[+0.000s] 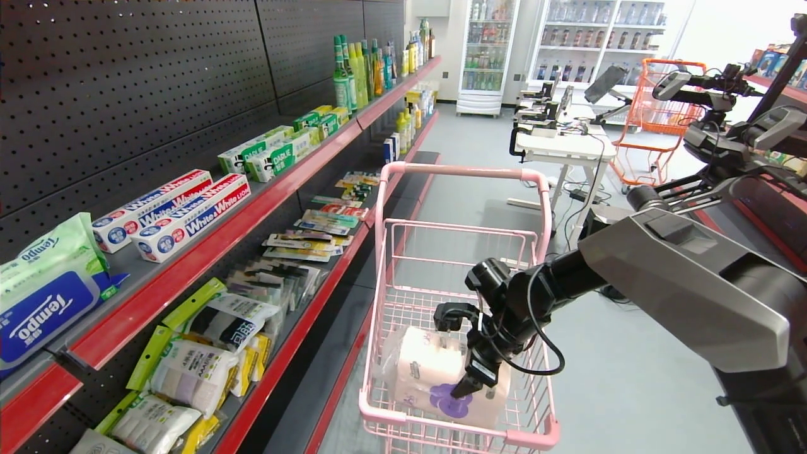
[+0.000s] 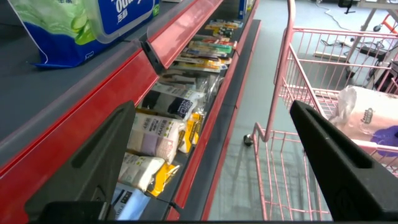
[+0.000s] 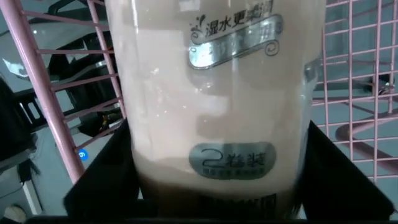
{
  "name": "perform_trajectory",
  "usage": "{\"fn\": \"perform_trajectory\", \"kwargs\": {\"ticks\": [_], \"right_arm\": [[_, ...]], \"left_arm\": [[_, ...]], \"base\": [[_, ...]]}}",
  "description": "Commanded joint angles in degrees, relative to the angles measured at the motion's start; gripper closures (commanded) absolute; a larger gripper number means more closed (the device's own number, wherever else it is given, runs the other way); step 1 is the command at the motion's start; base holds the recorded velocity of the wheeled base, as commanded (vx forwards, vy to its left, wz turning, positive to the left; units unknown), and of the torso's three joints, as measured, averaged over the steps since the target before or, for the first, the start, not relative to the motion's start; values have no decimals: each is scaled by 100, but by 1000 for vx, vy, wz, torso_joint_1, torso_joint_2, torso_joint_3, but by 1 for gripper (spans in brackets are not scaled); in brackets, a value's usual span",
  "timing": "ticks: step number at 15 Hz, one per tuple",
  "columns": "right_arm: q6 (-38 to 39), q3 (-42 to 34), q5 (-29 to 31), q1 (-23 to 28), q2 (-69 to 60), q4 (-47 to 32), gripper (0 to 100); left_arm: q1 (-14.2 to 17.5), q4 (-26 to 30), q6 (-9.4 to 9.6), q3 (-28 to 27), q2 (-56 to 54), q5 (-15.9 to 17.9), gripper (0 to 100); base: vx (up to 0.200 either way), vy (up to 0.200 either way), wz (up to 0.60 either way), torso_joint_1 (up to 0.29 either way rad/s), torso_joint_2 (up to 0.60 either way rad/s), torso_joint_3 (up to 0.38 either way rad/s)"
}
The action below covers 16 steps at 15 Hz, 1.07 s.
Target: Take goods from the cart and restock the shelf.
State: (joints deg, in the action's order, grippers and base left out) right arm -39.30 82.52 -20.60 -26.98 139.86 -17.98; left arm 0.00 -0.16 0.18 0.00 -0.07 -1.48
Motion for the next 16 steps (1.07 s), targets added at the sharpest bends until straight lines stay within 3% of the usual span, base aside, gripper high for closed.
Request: {"fn": "perform_trajectory", "kwargs": {"ticks": [1, 8, 13, 16], "right_arm": [[10, -43, 4, -18, -47, -4, 100], [432, 151, 338, -53, -100, 67, 100], [1267, 247, 970, 52, -302, -30, 100], [1179, 107, 1252, 131, -504, -672, 100]], "left_arm": [[0, -2, -1, 0, 7, -2, 0], [0, -2, -1, 0, 7, -2, 0], [0, -2, -1, 0, 7, -2, 0], [0, -2, -1, 0, 7, -2, 0]], "base": [[0, 0, 0, 0, 0, 0], [0, 0, 0, 0, 0, 0], [0, 0, 0, 0, 0, 0], [0, 0, 0, 0, 0, 0]]}}
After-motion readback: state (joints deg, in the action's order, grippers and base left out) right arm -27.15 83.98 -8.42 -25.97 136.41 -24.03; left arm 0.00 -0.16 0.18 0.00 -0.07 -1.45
